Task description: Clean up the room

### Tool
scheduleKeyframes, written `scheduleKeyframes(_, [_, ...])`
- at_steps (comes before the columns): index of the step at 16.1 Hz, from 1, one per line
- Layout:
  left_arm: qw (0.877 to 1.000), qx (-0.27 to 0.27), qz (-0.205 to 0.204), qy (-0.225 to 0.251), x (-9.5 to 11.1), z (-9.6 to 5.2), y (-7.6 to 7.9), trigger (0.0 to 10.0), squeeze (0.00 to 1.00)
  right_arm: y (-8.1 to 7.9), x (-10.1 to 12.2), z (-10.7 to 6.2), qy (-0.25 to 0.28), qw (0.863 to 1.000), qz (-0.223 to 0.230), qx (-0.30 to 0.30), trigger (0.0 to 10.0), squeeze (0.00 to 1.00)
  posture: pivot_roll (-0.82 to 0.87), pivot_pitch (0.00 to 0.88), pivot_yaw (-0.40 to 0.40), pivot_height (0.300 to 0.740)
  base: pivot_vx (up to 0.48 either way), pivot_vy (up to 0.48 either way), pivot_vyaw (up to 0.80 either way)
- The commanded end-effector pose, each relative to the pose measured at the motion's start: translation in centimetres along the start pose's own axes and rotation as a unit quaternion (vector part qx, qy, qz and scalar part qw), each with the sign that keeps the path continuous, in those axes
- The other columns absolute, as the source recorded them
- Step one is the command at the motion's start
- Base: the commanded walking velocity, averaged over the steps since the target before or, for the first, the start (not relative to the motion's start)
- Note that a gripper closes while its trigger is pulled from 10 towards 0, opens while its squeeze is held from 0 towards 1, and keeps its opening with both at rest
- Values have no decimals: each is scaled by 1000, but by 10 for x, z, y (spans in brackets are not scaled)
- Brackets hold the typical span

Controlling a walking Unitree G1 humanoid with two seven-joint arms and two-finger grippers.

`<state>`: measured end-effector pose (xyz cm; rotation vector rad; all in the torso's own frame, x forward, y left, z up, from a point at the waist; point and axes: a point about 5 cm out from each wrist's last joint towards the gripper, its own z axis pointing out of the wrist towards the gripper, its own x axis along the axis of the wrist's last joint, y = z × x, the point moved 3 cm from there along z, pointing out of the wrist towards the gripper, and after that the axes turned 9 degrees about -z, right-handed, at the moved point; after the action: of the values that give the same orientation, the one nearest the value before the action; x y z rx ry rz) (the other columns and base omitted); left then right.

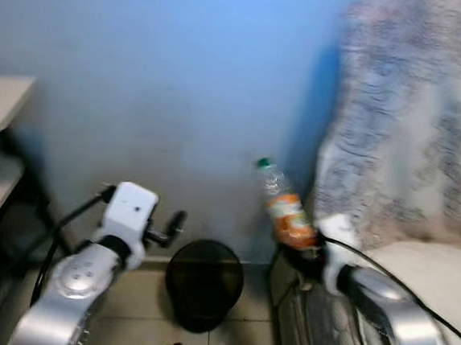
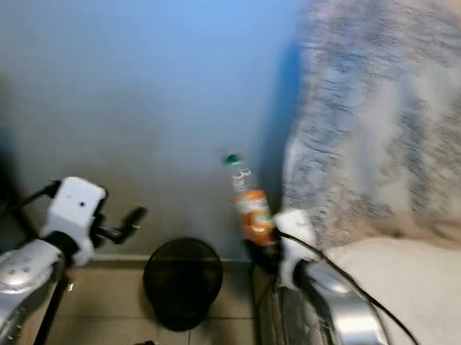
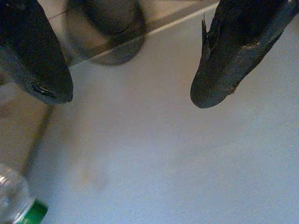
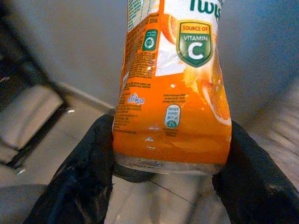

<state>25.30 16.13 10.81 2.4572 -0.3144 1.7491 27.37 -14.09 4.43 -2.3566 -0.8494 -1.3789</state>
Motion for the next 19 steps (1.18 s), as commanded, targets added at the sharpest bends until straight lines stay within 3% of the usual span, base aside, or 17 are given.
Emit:
scheduleKeyframes(1, [1000, -8, -8, 15, 4, 2, 5, 10000, 0, 6, -2, 0, -5, 1000, -12, -7, 10000, 0, 163, 0, -40, 740, 0, 0, 800])
scheduleKeyframes(4, [1000, -1, -6, 23, 7, 1, 2, 10000, 0, 3, -2, 4, -6, 1000, -19, -2, 10000, 0, 169, 0, -45, 740, 0, 0, 800])
scheduleKeyframes(15, [1000, -6, -8, 12, -2, -3, -2, 10000, 0, 10, -11, 8, -35, 998, -34, -29, 10000, 0, 165, 0, -46, 740, 235, 0, 0])
scheduleKeyframes(19, [1000, 17, -25, 5, -11, -8, -16, 10000, 0, 14, -13, 4, -34, 998, -25, -45, 10000, 0, 158, 0, -45, 740, 299, 0, 0])
